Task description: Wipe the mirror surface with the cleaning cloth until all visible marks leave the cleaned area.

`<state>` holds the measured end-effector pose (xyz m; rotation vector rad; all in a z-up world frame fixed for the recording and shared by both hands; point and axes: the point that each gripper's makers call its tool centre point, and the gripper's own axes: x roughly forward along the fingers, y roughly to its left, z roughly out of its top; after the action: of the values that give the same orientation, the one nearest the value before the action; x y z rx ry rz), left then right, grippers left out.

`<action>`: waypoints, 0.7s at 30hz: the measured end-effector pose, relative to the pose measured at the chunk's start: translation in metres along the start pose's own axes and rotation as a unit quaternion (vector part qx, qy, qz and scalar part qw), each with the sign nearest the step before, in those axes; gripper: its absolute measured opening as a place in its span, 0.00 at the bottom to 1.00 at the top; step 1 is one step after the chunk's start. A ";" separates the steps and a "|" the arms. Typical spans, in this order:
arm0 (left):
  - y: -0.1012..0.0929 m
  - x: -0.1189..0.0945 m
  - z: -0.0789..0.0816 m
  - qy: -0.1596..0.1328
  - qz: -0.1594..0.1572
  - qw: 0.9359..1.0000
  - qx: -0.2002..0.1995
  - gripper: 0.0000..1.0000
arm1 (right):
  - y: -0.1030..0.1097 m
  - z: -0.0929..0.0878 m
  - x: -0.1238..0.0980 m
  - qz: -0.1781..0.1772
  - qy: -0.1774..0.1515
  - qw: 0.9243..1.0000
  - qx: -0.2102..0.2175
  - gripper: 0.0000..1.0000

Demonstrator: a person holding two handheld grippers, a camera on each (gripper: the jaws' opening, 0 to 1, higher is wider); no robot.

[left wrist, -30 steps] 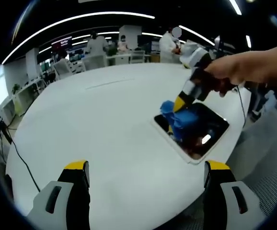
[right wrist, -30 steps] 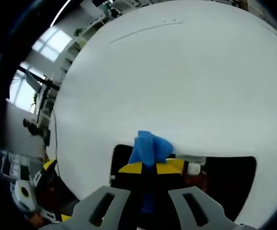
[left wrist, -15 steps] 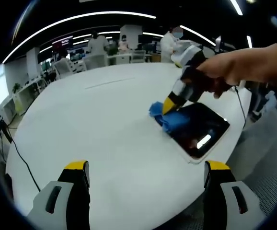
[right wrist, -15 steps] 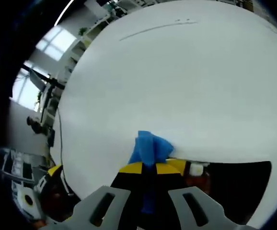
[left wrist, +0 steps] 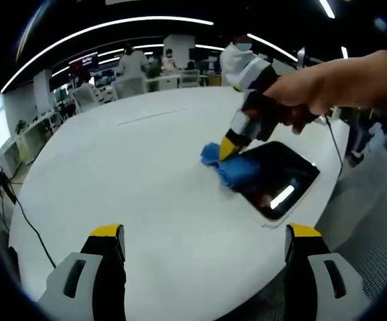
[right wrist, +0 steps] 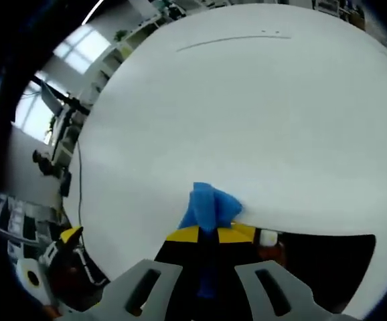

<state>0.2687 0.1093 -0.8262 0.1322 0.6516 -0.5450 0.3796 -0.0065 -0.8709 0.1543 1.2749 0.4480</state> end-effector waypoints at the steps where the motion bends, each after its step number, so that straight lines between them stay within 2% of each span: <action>1: 0.000 0.000 0.000 0.000 0.001 1.000 0.000 1.00 | 0.000 -0.001 -0.001 0.000 0.001 1.000 -0.002 0.01; 7: -0.001 0.000 0.000 0.002 0.000 1.000 0.002 1.00 | 0.000 -0.002 -0.002 0.006 -0.004 1.000 0.012 0.01; 13: -0.003 0.000 0.000 0.001 -0.005 1.000 -0.011 1.00 | 0.002 -0.005 -0.003 -0.002 -0.014 1.000 -0.012 0.01; 21: 0.002 -0.002 0.003 -0.008 0.007 1.000 -0.009 1.00 | 0.005 -0.013 -0.005 -0.006 -0.020 1.000 -0.004 0.02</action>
<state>0.2698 0.1113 -0.8229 0.1154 0.6400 -0.5255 0.3647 -0.0061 -0.8690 0.1486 1.2337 0.4364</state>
